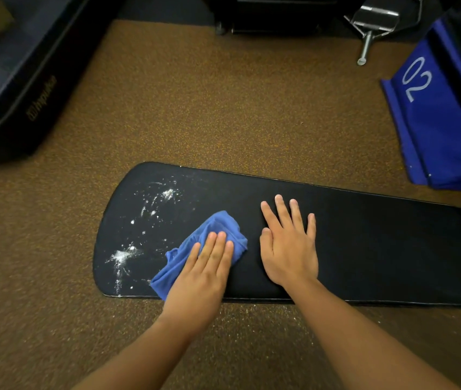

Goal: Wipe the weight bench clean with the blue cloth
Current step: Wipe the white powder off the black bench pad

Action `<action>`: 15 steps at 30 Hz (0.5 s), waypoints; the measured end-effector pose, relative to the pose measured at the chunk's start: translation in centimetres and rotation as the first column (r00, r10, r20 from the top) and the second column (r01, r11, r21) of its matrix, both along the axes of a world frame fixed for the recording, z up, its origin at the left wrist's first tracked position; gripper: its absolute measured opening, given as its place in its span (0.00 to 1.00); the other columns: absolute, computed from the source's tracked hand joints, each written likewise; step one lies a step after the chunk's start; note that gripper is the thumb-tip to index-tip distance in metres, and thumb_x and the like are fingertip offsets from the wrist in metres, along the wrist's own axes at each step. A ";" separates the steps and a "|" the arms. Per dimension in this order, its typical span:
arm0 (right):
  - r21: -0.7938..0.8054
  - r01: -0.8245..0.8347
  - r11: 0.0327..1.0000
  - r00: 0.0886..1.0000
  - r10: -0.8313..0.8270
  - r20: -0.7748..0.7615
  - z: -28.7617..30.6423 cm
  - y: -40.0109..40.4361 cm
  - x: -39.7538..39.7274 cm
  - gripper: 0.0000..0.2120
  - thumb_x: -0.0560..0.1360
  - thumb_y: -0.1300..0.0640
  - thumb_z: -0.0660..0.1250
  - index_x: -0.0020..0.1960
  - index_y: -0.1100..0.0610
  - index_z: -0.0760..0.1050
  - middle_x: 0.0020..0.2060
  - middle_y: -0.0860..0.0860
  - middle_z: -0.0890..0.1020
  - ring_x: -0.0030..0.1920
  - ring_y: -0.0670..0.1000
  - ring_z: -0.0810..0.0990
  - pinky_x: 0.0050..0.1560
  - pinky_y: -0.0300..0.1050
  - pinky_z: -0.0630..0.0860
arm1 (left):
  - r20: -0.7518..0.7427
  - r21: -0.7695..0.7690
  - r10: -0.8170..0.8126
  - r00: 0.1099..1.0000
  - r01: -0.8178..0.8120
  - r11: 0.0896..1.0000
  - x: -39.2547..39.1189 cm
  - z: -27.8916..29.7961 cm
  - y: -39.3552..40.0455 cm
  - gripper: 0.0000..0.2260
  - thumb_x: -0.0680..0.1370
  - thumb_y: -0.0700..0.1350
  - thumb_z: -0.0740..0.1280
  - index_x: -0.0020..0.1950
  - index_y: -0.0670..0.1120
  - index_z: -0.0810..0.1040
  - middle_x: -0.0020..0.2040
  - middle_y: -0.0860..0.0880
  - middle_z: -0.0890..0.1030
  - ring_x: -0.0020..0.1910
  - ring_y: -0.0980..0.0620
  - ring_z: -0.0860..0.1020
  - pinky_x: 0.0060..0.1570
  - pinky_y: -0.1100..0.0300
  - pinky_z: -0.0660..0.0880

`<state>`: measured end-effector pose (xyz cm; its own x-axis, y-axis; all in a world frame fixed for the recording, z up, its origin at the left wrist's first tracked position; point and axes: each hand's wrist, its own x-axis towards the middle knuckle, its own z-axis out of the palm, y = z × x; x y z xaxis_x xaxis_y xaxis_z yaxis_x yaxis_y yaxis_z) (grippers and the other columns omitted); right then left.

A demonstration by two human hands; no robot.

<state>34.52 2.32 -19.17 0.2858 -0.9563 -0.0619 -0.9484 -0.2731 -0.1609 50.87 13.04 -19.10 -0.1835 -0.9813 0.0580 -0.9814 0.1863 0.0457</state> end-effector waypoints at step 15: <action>0.016 0.007 1.000 1.000 -0.007 -0.002 0.0 0.1 0.1 0.28 0.77 0.46 0.42 0.77 0.46 0.53 0.77 0.49 0.55 0.77 0.55 0.48 0.74 0.63 0.47 | -0.154 0.009 0.422 0.893 -0.426 0.905 -2.5 -0.9 -6.0 0.25 0.73 0.37 0.50 0.72 0.36 0.62 0.71 0.36 0.67 0.72 0.37 0.64 0.66 0.40 0.60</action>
